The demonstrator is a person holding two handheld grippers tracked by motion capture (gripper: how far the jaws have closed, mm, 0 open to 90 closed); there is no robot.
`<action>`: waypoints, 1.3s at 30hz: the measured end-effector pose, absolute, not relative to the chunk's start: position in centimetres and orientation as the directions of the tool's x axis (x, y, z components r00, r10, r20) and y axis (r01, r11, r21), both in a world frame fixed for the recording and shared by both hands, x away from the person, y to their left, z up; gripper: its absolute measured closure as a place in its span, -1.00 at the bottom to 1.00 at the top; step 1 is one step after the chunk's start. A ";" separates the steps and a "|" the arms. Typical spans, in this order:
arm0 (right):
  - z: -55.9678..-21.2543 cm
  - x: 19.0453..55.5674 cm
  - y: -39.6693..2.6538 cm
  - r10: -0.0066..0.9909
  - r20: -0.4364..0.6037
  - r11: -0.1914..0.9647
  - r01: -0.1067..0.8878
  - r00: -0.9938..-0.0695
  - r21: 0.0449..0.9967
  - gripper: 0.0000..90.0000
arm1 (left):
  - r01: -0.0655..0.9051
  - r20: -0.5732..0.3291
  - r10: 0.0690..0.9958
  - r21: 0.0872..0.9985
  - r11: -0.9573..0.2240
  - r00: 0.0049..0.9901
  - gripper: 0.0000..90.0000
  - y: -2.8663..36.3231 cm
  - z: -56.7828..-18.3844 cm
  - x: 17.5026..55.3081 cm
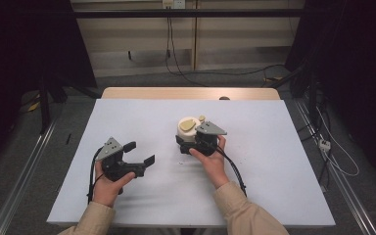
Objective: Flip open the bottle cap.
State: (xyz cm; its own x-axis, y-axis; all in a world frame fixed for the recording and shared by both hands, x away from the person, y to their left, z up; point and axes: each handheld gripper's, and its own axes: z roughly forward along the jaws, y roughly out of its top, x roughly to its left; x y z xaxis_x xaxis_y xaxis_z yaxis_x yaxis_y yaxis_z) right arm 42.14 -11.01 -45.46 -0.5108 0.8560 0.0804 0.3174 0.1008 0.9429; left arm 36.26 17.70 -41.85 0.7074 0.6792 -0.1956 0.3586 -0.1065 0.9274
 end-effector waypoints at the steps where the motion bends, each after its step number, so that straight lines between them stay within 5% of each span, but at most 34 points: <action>1: -45.5 42.1 -11.0 0.856 0.079 0.103 0.317 -0.511 0.943 -0.87 | 0.357 -0.194 0.675 0.927 -0.110 0.711 -0.86 17.5 -41.8 36.3; 25: -45.5 42.1 -11.1 0.854 0.074 0.107 0.313 -0.515 0.944 -0.88 | 0.354 -0.188 0.651 0.926 -0.133 0.736 -0.77 14.3 -41.0 38.5; 39: -45.6 42.1 -11.0 0.854 0.074 0.107 0.313 -0.514 0.944 -0.88 | 0.374 -0.215 0.615 0.917 -0.141 0.759 -0.31 12.8 -40.1 39.5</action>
